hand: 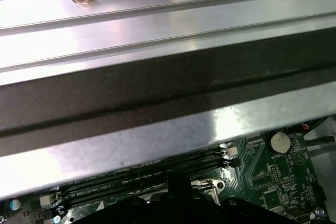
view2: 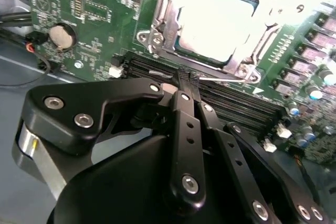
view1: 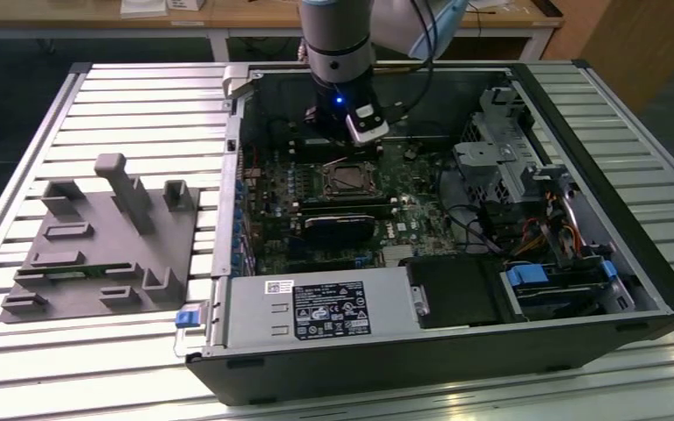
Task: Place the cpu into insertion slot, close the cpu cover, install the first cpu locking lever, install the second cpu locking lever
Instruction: 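Install the first cpu locking lever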
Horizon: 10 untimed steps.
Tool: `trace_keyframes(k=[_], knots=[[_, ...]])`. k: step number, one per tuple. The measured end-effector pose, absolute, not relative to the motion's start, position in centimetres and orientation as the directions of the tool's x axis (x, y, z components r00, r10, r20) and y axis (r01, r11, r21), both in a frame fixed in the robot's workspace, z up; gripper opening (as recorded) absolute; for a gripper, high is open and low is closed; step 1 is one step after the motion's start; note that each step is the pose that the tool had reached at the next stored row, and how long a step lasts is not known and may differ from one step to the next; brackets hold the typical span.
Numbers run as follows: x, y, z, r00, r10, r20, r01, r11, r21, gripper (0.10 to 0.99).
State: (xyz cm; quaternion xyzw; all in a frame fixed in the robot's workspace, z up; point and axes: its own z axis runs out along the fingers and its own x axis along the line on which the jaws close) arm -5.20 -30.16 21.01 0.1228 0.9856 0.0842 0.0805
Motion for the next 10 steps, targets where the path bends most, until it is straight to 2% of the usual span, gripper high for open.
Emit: trace_keyframes(k=[4,10], knots=[[-5.40,-30.14,20.82,-0.952,0.256,-0.168,0.223,0.956,0.191,0.106],[-5.72,-29.96,20.69,-0.948,0.265,-0.176,0.231,0.954,0.191,0.106]])
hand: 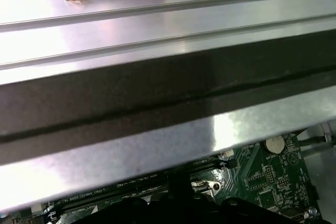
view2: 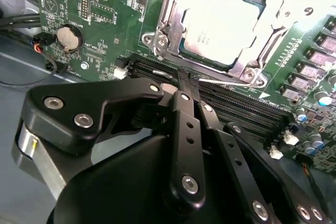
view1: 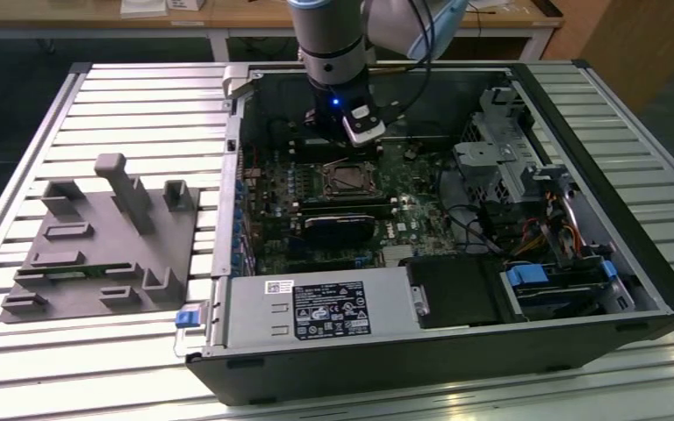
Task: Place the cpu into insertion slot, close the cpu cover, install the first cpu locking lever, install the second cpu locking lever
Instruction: 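Install the first cpu locking lever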
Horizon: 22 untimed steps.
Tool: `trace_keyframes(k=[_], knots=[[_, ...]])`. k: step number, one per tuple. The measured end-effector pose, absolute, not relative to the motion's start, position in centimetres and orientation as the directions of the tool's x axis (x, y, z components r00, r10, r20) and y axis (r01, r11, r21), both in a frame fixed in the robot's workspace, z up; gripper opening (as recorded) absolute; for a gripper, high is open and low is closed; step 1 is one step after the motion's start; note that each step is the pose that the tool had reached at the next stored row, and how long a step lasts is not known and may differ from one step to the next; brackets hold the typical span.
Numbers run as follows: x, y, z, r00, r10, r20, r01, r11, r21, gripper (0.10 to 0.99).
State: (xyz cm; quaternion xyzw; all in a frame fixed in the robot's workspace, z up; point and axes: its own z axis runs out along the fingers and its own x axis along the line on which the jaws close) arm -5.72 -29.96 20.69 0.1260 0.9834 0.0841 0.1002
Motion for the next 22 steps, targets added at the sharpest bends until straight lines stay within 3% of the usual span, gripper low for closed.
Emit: trace_keyframes(k=[22], knots=[[-5.9,-29.5,19.7,-0.915,0.353,-0.193,0.320,0.929,0.185,0.106]])
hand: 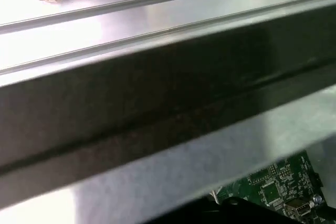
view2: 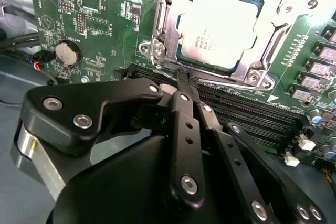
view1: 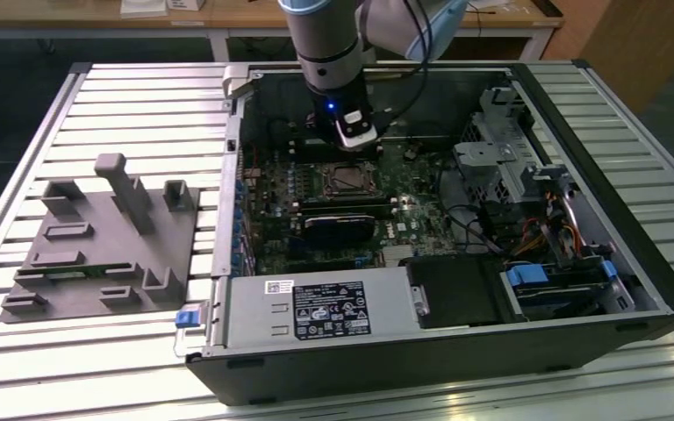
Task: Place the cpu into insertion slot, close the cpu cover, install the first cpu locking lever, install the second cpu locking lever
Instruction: 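Install the first cpu locking lever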
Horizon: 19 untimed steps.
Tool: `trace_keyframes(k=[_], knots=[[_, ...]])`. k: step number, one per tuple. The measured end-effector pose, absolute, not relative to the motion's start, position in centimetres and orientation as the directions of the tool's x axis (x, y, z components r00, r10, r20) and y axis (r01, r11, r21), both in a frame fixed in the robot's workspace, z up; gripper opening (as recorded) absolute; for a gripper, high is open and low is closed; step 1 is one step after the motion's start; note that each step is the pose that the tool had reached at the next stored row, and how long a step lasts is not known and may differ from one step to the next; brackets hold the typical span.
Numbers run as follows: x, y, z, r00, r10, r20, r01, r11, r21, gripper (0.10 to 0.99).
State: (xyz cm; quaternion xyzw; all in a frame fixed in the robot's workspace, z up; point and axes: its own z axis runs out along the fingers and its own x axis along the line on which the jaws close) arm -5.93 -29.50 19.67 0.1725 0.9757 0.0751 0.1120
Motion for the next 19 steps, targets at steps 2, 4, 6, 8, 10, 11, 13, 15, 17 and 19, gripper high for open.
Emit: trace_keyframes(k=[2,4,6,8,10,11,13,15,17,19], knots=[[-5.93,-29.37,19.66,-0.912,0.363,-0.193,0.330,0.926,0.185,0.106],[-5.93,-29.22,19.65,-0.908,0.372,-0.193,0.339,0.922,0.185,0.106],[-5.93,-29.07,19.63,-0.904,0.381,-0.193,0.348,0.919,0.184,0.106],[-5.93,-28.95,19.63,-0.901,0.389,-0.193,0.356,0.916,0.184,0.106],[-5.92,-28.92,19.61,-0.897,0.397,-0.194,0.364,0.913,0.183,0.106],[-5.93,-28.92,19.58,-0.895,0.402,-0.194,0.370,0.911,0.182,0.106],[-5.93,-28.92,19.48,-0.890,0.412,-0.195,0.381,0.907,0.180,0.106],[-5.93,-28.92,19.39,-0.885,0.422,-0.197,0.391,0.903,0.176,0.106],[-5.92,-28.91,19.26,-0.881,0.430,-0.199,0.400,0.900,0.174,0.106],[-5.92,-28.92,19.16,-0.878,0.435,-0.199,0.406,0.897,0.173,0.106]])
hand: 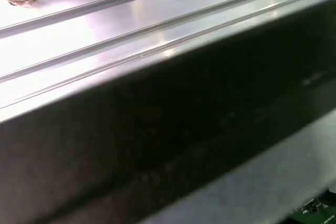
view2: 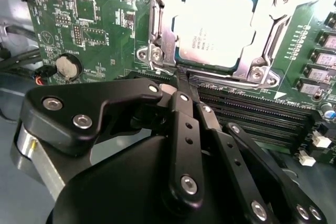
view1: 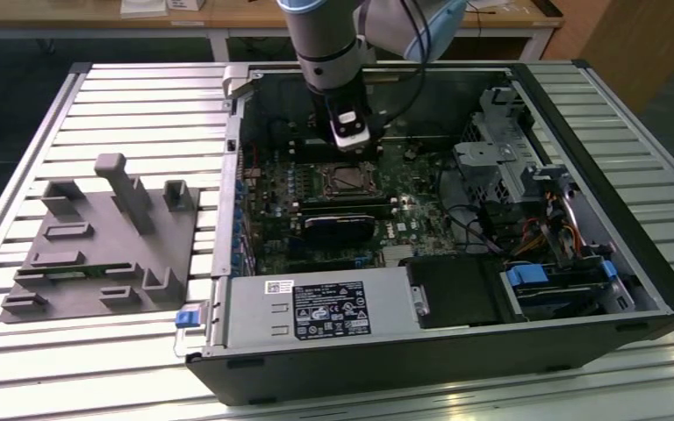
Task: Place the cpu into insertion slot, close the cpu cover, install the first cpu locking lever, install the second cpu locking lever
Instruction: 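Install the first cpu locking lever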
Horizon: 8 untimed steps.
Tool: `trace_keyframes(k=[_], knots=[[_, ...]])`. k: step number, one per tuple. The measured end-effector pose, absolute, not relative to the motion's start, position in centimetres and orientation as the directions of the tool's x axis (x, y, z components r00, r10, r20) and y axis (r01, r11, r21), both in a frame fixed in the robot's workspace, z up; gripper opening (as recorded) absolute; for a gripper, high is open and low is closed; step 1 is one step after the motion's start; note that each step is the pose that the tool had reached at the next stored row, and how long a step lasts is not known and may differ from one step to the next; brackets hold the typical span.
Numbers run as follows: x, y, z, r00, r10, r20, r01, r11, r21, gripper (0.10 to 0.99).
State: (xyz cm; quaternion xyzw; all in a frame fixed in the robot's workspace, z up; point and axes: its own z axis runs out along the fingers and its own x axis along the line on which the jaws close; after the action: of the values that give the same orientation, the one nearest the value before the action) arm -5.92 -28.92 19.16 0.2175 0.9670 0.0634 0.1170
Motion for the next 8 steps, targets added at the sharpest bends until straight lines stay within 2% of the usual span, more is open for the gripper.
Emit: trace_keyframes(k=[8], knots=[[-5.89,-28.92,19.01,-0.878,0.437,-0.195,0.406,0.896,0.180,0.106]])
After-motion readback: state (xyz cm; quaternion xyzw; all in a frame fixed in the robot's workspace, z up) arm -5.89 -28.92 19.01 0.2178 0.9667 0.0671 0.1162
